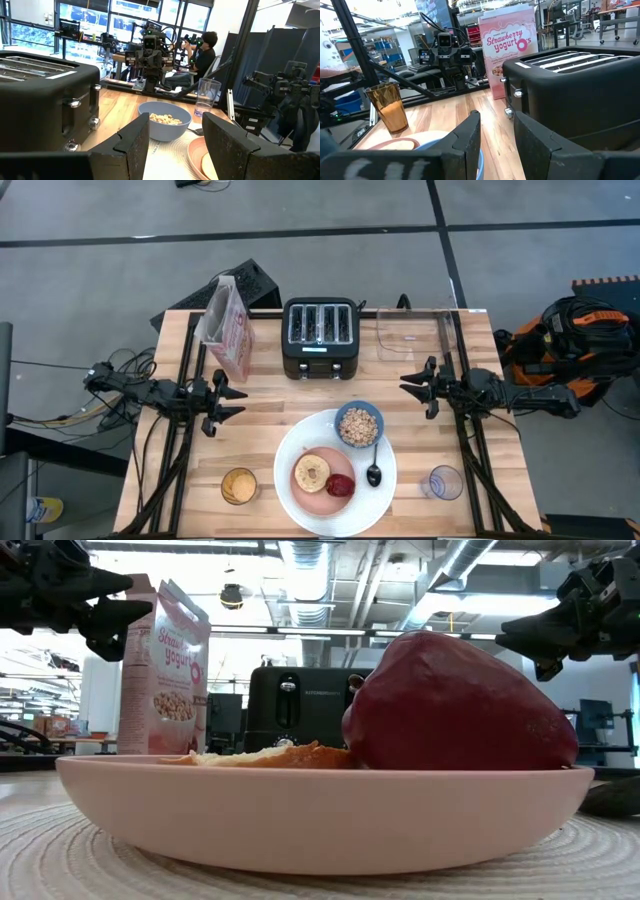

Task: Arrange a breakfast setting
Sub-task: Return to Home Position

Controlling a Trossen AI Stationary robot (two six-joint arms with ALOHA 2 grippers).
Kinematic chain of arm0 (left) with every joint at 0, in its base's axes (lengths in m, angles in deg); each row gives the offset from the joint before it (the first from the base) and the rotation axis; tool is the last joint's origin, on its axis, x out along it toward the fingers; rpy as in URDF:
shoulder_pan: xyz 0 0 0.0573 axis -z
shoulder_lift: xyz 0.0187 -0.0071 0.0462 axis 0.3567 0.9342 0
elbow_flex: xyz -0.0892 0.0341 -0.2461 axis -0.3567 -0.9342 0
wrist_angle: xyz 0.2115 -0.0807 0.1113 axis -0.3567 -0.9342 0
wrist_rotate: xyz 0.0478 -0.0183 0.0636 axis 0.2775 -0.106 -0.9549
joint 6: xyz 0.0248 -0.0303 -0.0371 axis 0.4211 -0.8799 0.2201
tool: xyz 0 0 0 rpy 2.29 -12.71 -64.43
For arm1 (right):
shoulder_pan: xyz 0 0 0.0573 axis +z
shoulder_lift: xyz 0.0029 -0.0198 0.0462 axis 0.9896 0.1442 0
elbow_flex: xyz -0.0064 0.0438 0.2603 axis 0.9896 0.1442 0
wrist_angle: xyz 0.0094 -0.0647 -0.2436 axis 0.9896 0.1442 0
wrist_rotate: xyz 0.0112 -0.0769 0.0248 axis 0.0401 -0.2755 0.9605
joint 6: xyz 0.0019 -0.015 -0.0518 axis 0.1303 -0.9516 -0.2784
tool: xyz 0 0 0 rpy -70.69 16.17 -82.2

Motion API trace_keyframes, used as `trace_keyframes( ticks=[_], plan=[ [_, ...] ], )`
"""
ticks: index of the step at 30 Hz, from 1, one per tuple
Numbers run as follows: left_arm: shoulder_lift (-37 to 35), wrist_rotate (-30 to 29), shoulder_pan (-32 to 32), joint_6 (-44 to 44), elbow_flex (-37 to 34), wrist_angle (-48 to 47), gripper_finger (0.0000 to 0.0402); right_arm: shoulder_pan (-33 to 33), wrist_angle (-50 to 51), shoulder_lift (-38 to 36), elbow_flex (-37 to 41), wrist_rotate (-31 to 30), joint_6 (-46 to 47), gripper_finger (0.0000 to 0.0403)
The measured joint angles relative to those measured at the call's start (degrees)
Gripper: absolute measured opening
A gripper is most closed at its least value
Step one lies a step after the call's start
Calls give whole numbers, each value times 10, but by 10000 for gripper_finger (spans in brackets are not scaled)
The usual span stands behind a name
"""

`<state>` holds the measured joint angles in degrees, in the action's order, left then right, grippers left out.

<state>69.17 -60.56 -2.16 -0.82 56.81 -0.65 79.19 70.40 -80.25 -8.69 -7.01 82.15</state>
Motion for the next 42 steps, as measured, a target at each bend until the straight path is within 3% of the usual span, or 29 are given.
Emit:
trace_keyframes(
  ticks=[42],
  plan=[
    [-2, 0, 15, 0, 0, 0, 169, 0, 0, 0, 0, 0, 0, 139]
  ],
)
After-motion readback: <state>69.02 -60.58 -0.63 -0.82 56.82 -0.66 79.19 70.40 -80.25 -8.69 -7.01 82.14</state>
